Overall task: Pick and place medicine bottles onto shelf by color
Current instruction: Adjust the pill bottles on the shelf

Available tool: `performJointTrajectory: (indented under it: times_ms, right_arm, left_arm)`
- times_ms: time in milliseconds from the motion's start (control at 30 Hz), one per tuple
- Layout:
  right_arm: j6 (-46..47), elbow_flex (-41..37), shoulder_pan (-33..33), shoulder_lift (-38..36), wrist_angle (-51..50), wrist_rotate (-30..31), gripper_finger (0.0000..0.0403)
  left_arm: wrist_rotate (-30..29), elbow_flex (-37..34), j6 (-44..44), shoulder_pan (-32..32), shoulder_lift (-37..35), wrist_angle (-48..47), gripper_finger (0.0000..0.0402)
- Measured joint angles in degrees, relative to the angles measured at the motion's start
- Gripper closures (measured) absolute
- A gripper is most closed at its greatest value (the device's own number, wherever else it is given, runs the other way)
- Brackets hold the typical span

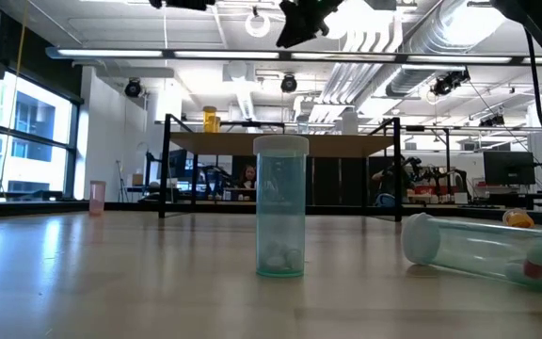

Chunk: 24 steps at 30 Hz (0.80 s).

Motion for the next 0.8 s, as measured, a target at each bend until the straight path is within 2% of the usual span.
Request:
performJointTrajectory:
  times_ms: [100,367,600,800]
  right_arm:
    - [0.73,0.00,-1.43,0.00,-0.18,-3.96,0.0249]
    - [9.48,0.00,-6.97,2.72,-2.62,-6.26,0.0249]
    - [13.21,-0.02,-9.98,7.08,-8.06,-9.64,0.0249]
    - [14.34,-0.02,-10.90,9.64,-10.86,-11.37,0.0249]
  left_arm:
    - [2.74,2.61,-1.54,1.05,2.84,-2.20,0.0188]
    - [5.11,3.64,-6.00,2.77,7.13,-7.37,0.0188]
    - [5.13,3.64,-8.78,3.37,6.30,-16.09,0.0188]
    - [5.02,3.67,-9.03,3.37,2.87,-18.62,0.0188]
